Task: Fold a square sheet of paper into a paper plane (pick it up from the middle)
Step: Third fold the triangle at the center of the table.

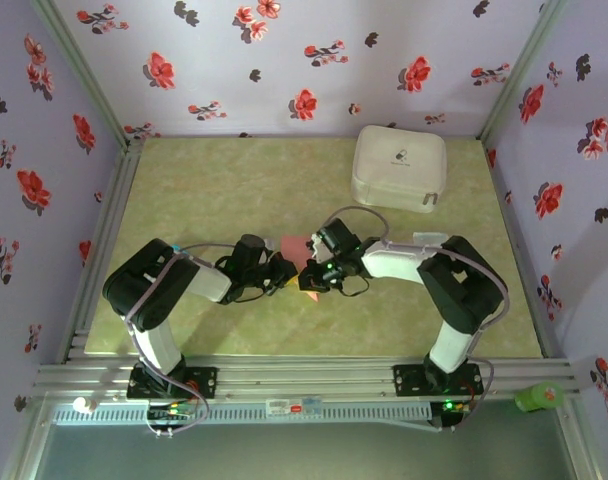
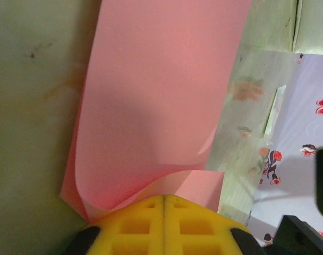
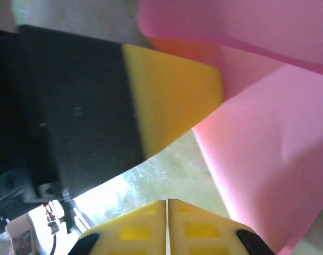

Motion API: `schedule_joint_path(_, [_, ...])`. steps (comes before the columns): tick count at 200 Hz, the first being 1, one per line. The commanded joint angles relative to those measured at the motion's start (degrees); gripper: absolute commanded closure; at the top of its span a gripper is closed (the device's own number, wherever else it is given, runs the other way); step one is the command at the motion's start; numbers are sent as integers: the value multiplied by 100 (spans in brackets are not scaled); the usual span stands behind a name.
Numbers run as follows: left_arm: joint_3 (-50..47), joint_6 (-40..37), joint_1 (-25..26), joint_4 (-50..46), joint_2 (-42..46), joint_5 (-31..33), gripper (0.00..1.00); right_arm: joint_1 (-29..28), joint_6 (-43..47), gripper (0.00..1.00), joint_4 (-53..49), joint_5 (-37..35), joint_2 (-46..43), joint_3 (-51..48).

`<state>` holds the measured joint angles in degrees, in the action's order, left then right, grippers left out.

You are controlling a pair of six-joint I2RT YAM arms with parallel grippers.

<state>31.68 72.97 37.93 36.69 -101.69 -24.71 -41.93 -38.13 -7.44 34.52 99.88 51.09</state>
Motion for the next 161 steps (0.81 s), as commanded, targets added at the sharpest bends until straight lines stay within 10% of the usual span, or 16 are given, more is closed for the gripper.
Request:
schedule_joint_path(1, [-58, -143, 4, -562, -266, 136, 100, 44, -123, 90, 105, -165, 139, -77])
schedule_joint_path(123, [580, -600, -32, -1303, 563, -22, 87, 280, -731, 91, 841, 143, 166, -873])
schedule_joint_path(161, [703, -644, 164, -1937, 740, 162, 99, 293, -779, 92, 736, -15, 156, -867])
